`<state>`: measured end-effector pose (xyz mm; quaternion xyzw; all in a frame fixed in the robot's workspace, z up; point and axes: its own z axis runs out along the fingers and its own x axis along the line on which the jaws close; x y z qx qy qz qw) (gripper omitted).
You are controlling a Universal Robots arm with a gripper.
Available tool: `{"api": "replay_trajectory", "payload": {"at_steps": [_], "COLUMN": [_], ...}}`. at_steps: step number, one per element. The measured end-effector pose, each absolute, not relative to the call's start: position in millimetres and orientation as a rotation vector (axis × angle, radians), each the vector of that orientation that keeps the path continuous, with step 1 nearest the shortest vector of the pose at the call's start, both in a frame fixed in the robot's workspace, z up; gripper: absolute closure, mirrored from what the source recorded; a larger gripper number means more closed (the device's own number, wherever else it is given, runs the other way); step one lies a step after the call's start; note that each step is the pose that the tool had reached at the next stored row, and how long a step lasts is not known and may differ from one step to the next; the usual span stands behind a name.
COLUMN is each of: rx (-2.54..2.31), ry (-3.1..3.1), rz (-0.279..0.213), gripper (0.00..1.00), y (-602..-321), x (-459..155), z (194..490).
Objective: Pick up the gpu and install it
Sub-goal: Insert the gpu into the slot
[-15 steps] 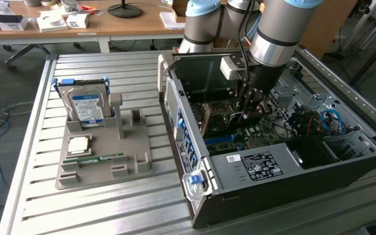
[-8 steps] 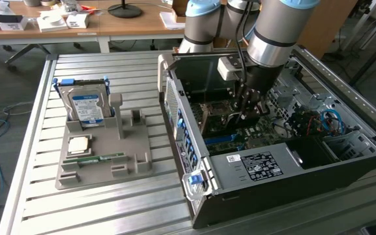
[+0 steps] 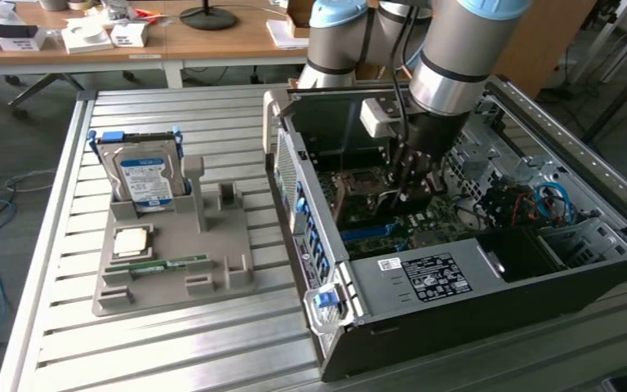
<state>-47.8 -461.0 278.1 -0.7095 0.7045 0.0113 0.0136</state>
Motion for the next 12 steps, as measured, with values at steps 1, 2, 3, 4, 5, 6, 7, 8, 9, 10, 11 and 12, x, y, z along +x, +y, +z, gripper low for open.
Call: {"api": "replay_trajectory", "payload": {"at_steps": [1,2,3,4,5,6,7,8,9,10,11,12], "rx": [-2.21,-2.21,-2.21,-2.21,-2.21,-2.21,-2.21,-2.21,-2.21,-2.21,-2.21,-2.21], "ry": [2.194,2.194,2.194,2.194,2.194,2.194,2.194,2.194,2.194,2.194,2.194,2.194], "rz": [0.035,0.035,0.035,0.035,0.035,0.035,0.035,0.035,0.035,0.035,0.035,0.035], "gripper": [0.74,0.74,0.74,0.74,0.74,0.74,0.74,0.74,0.74,0.74,0.74,0.74], "y": [-460.9,-461.0,-460.9,-461.0,-461.0,-460.9,-461.0,-461.0,-461.0,-461.0,-461.0,-461.0], "x": [-49.0,-49.7,-50.2,-50.5,-51.0,-51.5,-51.7,-51.7,-51.9,-52.6,-53.4,-54.1], "z": [277.9,277.5,276.7,275.0,273.1,271.7,271.5,271.4,271.3,271.1,270.9,270.7]}}
